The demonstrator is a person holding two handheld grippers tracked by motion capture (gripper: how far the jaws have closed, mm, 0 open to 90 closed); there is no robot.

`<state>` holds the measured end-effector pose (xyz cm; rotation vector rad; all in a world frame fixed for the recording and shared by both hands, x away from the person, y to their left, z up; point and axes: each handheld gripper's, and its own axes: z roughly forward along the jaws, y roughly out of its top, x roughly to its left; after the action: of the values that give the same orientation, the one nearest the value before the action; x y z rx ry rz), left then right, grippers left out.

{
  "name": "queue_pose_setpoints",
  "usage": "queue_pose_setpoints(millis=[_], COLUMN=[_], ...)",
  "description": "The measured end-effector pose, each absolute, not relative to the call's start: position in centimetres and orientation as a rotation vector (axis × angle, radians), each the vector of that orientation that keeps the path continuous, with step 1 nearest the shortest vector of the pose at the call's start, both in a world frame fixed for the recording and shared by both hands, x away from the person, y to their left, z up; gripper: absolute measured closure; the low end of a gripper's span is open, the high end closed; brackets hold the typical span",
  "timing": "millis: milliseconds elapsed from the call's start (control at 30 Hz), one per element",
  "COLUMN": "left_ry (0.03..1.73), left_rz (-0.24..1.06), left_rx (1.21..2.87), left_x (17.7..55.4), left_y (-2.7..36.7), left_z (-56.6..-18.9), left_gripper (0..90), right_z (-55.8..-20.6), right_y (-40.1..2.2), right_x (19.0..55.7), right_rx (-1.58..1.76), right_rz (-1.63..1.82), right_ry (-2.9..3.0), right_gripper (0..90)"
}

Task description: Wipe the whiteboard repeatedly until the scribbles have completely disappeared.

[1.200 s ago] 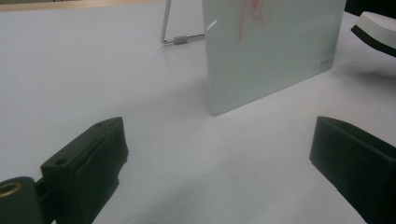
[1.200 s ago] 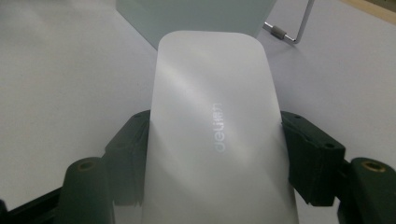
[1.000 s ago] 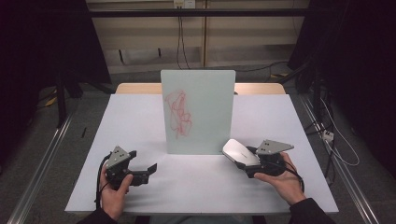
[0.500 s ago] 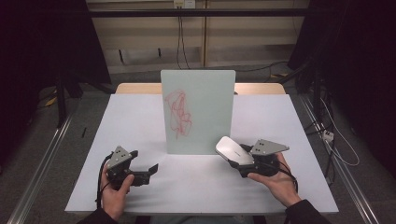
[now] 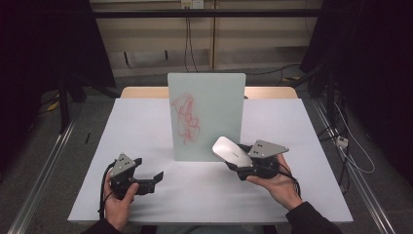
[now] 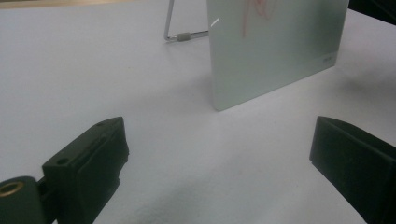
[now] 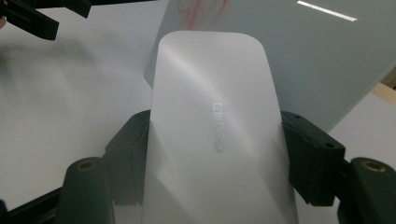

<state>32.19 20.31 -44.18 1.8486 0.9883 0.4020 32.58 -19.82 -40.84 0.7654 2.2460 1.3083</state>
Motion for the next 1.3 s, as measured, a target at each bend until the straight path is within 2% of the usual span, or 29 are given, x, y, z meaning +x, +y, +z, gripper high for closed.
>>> queue_pose_setpoints(millis=[1300], left_ry=[0.973], left_rz=[0.400], left_rx=[1.855], left_x=[32.2], left_y=[20.1], left_z=[-44.0], left_gripper=[4.1], right_z=[-36.6], right_y=[-12.4], right_x=[36.0], right_rx=[0.446], right_rz=[1.172], right_ry=[2.071], right_gripper=[31.2])
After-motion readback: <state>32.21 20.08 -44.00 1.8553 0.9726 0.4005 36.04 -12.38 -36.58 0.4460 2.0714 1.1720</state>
